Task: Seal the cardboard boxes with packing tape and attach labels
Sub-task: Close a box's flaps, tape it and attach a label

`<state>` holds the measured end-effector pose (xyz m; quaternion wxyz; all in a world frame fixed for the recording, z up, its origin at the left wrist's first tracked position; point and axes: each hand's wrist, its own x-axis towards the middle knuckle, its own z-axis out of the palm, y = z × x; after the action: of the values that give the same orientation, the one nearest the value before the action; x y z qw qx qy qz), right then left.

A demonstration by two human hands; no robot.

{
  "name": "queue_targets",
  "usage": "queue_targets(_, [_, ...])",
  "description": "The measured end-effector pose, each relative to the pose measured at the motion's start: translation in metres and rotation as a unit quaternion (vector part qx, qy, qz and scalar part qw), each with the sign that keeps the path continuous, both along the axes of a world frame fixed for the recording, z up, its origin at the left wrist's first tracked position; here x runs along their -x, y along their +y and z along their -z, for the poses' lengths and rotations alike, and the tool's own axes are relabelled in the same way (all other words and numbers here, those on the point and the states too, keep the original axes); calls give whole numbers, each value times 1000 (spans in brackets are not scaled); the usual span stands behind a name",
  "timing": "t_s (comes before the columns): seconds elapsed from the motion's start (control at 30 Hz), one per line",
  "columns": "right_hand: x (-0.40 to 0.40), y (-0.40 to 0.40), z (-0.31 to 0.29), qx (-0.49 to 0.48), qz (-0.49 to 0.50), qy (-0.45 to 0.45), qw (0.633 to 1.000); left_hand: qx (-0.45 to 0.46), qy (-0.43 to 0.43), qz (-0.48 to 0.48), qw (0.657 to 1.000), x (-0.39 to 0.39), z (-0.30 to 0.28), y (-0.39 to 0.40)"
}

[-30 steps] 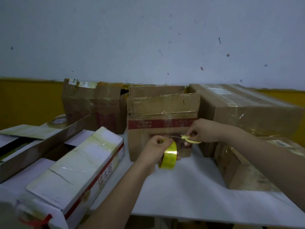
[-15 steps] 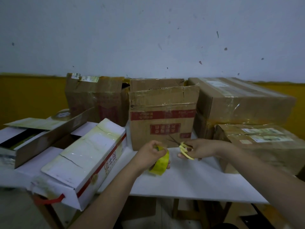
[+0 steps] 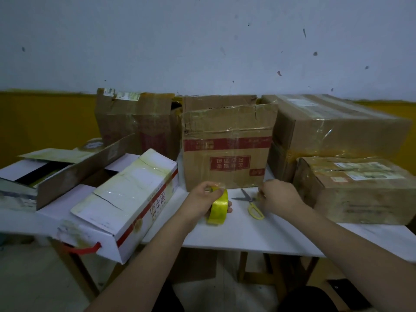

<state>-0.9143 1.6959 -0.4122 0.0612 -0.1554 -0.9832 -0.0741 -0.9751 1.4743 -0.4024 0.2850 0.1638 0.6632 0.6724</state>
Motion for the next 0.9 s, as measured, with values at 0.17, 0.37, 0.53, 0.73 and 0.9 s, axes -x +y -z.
queue_targets(0.17, [14, -53, -22, 368, -121, 113, 915, -7, 27, 12, 1000, -12, 1, -7])
queue_targets(0.37, [13, -95, -26, 385, -68, 87, 916, 15, 37, -1, 999, -33, -1, -33])
queue_targets(0.53, [-4, -131, -25, 255, -113, 75, 957, 43, 42, -46, 997, -54, 6, -57])
queue_targets(0.73, [-29, -153, 11, 288, -168, 106, 937, 66, 64, -78, 993, -85, 38, -75])
queue_targets(0.9, [-35, -155, 37, 342, -139, 161, 915, 76, 51, -91, 992, -96, 72, -73])
